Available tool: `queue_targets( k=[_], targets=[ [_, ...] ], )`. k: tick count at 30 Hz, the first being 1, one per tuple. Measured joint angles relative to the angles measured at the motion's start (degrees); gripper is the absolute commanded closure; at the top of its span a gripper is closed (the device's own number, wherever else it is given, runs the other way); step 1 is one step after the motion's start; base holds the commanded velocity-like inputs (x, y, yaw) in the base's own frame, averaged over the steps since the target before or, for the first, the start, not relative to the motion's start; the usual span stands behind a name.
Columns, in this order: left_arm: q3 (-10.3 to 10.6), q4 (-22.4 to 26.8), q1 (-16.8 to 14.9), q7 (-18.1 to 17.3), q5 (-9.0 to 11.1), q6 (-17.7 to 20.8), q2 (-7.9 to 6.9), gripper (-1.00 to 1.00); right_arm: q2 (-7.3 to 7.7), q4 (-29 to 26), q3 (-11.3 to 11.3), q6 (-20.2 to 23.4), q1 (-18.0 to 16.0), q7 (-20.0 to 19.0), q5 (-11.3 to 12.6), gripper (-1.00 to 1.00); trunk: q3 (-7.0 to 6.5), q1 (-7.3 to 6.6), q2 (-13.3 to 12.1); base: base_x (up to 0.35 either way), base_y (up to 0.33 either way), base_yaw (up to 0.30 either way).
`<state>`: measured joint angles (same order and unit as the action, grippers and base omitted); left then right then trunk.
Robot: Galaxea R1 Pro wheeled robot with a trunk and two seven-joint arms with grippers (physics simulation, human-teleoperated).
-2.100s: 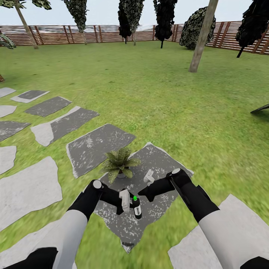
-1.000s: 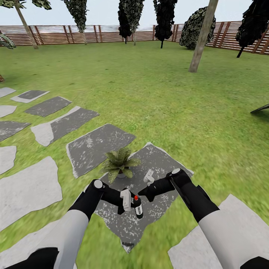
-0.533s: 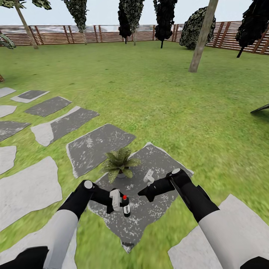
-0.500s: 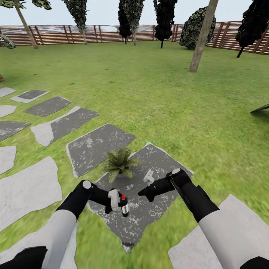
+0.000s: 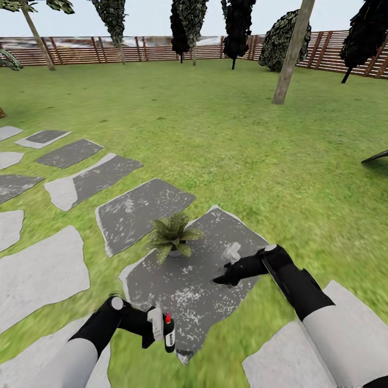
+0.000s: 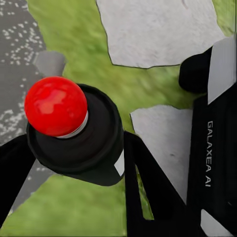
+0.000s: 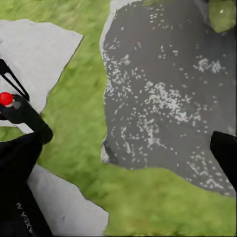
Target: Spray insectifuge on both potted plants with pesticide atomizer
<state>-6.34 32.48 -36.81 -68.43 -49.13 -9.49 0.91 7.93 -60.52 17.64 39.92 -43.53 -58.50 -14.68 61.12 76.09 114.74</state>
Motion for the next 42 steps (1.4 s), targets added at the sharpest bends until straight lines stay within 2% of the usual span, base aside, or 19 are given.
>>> queue_targets(
  k=[1, 2, 5, 6, 8, 9, 11, 14, 15, 17, 18, 21, 25, 30, 33, 35, 42],
  targets=[
    [-0.08, -0.03, 0.61, 0.19, 0.02, 0.02, -0.04, 1.00, 0.84, 0.06, -1.53, 0.01, 0.02, 1.49, 0.04, -1.00, 0.00, 0.00, 0.00, 0.000, 0.000, 0.000],
    [-0.26, -0.05, 1.23, 0.35, -0.02, 0.03, -0.36, 1.00, 1.59, 0.24, -5.20, -0.03, 0.04, 3.80, 0.00, -1.00, 0.00, 0.00, 0.00, 0.000, 0.000, 0.000],
    [-0.83, -0.08, 1.76, 0.52, 0.45, 0.05, -1.08, 1.00, 2.16, 3.70, -16.29, -1.28, 0.25, 9.05, -0.04, -1.00, 0.00, 0.00, 0.00, 0.000, 0.000, 0.000],
    [-2.39, -0.01, 1.86, 0.53, 0.56, 0.16, -1.21, 1.00, 2.30, 9.00, -21.21, -5.44, 0.34, 13.32, -0.15, -1.00, 0.00, 0.00, 0.00, 0.000, 0.000, 0.000],
    [-6.30, 0.06, 1.91, 0.52, 0.57, 0.26, -1.34, 1.00, 2.23, 17.01, -26.56, -13.39, 0.39, 19.92, 0.06, -1.00, 0.00, 0.00, 0.00, 0.000, 0.000, 0.000],
    [-9.75, 0.17, 1.94, 0.48, 0.48, 0.30, -1.38, 1.00, 2.12, 21.45, -28.86, -19.06, 0.41, 23.89, 0.09, -1.00, 0.00, 0.00, 0.00, 0.000, 0.000, 0.000],
    [-13.45, 0.31, 1.96, 0.44, 0.38, 0.33, -1.41, 1.00, 2.05, 25.29, -30.54, -24.38, 0.40, 26.94, 0.20, -1.00, 0.00, 0.00, 0.00, 0.000, 0.000, 0.000],
    [-15.22, 0.53, 1.97, 0.43, 0.33, 1.19, -1.53, 1.00, 2.23, 26.78, -31.24, -26.64, 0.40, 28.17, 0.35, -1.00, 0.00, 0.00, 0.00, 0.000, 0.000, 0.000],
    [-15.50, 0.61, 1.97, 0.45, 0.33, 3.26, -2.00, 1.00, 2.27, 26.95, -31.33, -26.98, 0.40, 28.33, 0.41, -1.00, 0.00, 0.00, 0.00, 0.000, 0.000, 0.000],
    [-15.86, 0.71, 1.96, 0.64, 0.32, 7.28, -3.40, 1.00, 2.30, 26.98, -31.41, -27.22, 0.39, 28.38, 0.46, -1.00, 0.00, 0.00, 0.00, 0.000, 0.000, 0.000],
    [-15.95, 1.01, 1.95, 0.64, 0.35, 8.04, -3.68, 1.00, 2.31, 26.97, -31.42, -27.20, 0.40, 28.38, 0.47, -1.00, 0.00, 0.00, 0.00, 0.000, 0.000, 0.000],
    [-16.09, 2.77, 1.95, 0.65, 0.31, 9.86, -4.09, 1.00, 2.38, 26.96, -31.50, -27.02, 0.40, 28.38, 0.52, -1.00, 0.00, 0.00, 0.00, 0.000, 0.000, 0.000],
    [-16.18, 5.21, 1.90, 0.70, 0.19, 14.82, -4.21, 1.00, 2.48, 26.95, -31.52, -26.88, 0.40, 28.39, 0.56, -1.00, 0.00, 0.00, 0.00, 0.000, 0.000, 0.000],
    [-16.38, 6.59, 1.92, 0.70, 0.15, 15.87, -4.27, 1.00, 2.42, 26.95, -31.53, -26.79, 0.40, 28.40, 0.57, -1.00, 0.00, 0.00, 0.00, 0.000, 0.000, 0.000],
    [-18.61, 6.71, 1.95, 0.70, 0.13, 15.96, -4.30, 1.00, 2.45, 26.95, -31.46, -26.74, 0.40, 28.42, 0.51, -1.00, 0.00, 0.00, 0.00, 0.000, 0.000, 0.000],
    [-19.35, 6.73, 1.95, 0.70, 0.13, 15.98, -4.30, 1.00, 2.47, 26.95, -31.45, -26.73, 0.40, 28.46, 0.45, -1.00, 0.00, 0.00, 0.00, 0.000, 0.000, 0.000],
    [-19.70, 6.73, 1.96, 0.62, 0.13, 15.98, -4.30, 1.00, 2.49, 26.78, -31.52, -26.73, 0.39, 28.47, 0.47, -1.00, 0.00, 0.00, 0.00, 0.000, 0.000, 0.000]
  ],
)
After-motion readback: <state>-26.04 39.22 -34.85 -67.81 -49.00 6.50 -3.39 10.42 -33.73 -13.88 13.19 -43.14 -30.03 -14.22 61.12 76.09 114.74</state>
